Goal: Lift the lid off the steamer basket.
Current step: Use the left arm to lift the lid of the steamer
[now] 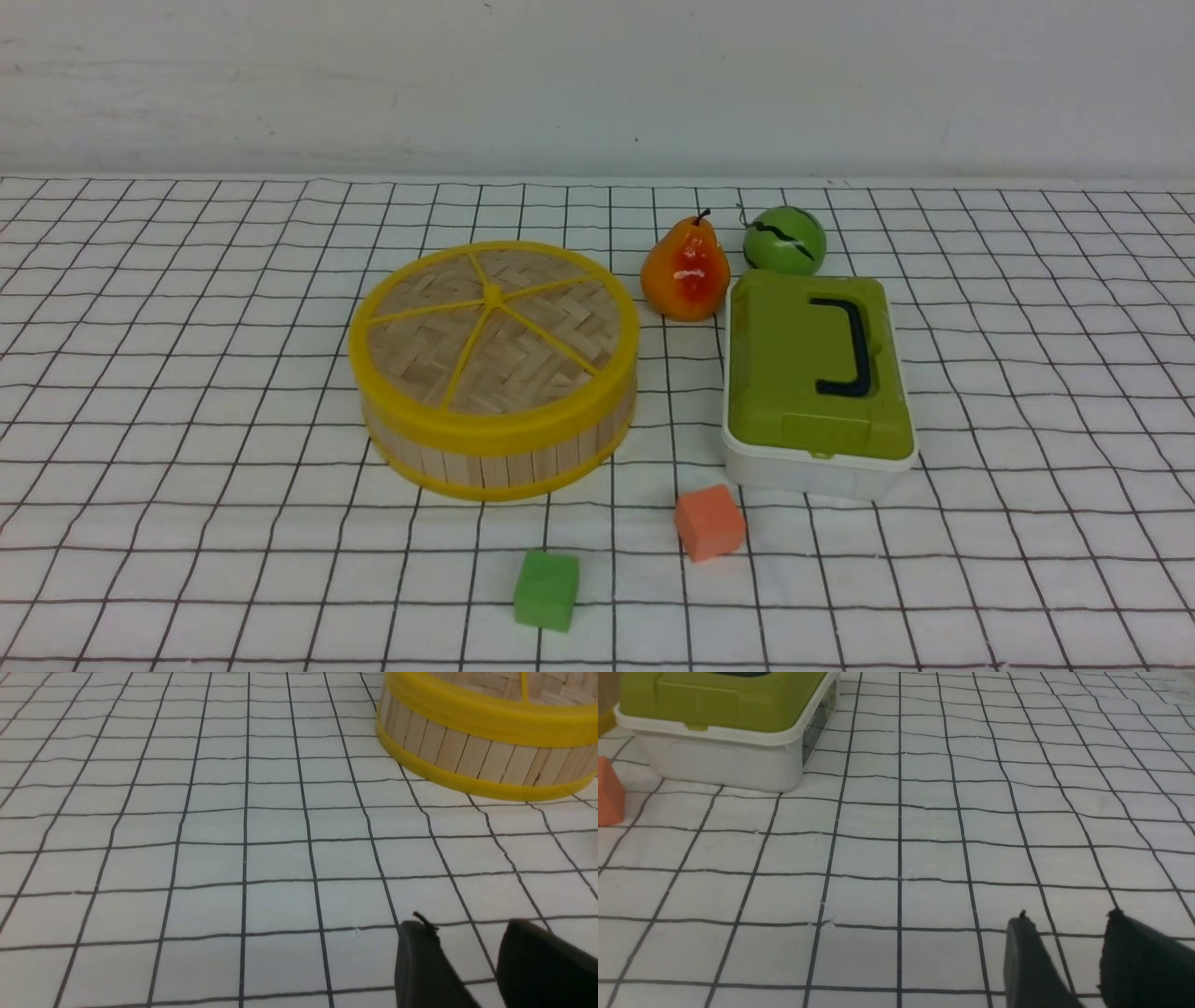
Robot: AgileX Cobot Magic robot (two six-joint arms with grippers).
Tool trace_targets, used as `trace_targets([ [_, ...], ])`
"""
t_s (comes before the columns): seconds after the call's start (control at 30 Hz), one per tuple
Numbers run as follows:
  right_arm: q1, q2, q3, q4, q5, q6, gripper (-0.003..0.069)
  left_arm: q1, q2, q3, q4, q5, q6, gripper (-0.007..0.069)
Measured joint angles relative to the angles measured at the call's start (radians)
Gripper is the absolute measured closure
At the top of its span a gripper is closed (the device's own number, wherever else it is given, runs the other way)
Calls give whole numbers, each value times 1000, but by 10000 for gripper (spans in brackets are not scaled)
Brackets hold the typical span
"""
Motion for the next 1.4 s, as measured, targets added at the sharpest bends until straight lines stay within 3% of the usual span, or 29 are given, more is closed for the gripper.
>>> trace_targets([
  [0.2,0,0,0,0,0,0,419,0,0,0,0,-164,0,386],
  [0.57,0,0,0,0,0,0,419,0,0,0,0,-674,-3,386],
  [0.67,0,0,0,0,0,0,419,0,0,0,-2,-811,-73,386],
  [0.7,0,0,0,0,0,0,419,0,0,0,-4,-888,-147,385],
  [0.83,0,0,0,0,0,0,419,0,0,-2,-32,-989,-300,411],
  [0.9,0,0,0,0,0,0,419,0,0,-36,-45,-937,-345,457],
  [1.0,0,0,0,0,0,0,419,0,0,-173,-52,-701,-350,596],
  [1.03,0,0,0,0,0,0,419,0,0,-183,-52,-684,-345,613],
  [1.07,0,0,0,0,0,0,419,0,1,-244,-52,-567,-322,637],
  [1.4,0,0,0,0,0,0,419,0,363,-624,-45,-106,-207,637],
])
